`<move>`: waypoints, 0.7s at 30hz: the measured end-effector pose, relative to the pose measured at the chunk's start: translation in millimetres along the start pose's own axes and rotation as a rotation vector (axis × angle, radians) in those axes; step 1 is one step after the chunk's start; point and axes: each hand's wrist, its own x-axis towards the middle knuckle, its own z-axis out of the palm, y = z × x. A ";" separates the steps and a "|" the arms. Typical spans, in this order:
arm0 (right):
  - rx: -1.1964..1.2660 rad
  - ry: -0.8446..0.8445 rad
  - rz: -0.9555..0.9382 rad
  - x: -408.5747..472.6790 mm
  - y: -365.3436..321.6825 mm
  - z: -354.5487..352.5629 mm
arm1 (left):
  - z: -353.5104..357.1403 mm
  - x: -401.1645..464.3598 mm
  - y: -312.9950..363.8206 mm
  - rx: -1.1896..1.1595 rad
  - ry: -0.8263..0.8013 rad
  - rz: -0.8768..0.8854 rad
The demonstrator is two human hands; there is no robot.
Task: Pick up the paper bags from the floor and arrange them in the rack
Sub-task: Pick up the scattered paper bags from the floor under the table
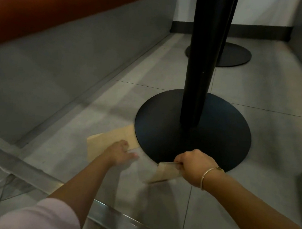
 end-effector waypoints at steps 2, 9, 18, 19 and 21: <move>0.034 0.006 0.022 -10.9 8.5 -2.9 | 6.9 7.9 -24.1 0.270 -0.001 0.007; 0.052 0.080 0.068 -55.1 28.9 -5.5 | 28.9 4.7 -36.1 0.318 0.207 0.018; -0.012 0.109 0.097 -87.4 39.4 -11.5 | 24.4 5.0 -36.4 0.578 0.256 -0.021; -0.017 0.108 0.092 -85.1 37.7 -13.0 | 25.4 3.5 -36.2 0.594 0.256 -0.031; -0.020 0.116 0.061 -79.0 32.2 -15.8 | 28.4 -0.3 -34.0 0.610 0.249 -0.057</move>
